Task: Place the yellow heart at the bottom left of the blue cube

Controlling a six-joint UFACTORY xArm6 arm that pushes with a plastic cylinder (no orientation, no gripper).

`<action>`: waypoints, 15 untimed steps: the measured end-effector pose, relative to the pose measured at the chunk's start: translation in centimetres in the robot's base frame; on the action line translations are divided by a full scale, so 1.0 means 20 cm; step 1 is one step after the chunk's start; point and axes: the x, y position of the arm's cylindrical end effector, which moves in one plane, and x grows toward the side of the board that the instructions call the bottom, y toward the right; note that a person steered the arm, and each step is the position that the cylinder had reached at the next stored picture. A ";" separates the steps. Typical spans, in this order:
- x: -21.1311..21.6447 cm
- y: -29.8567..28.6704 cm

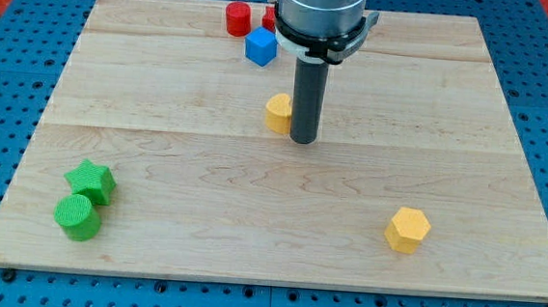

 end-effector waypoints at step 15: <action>-0.32 -0.34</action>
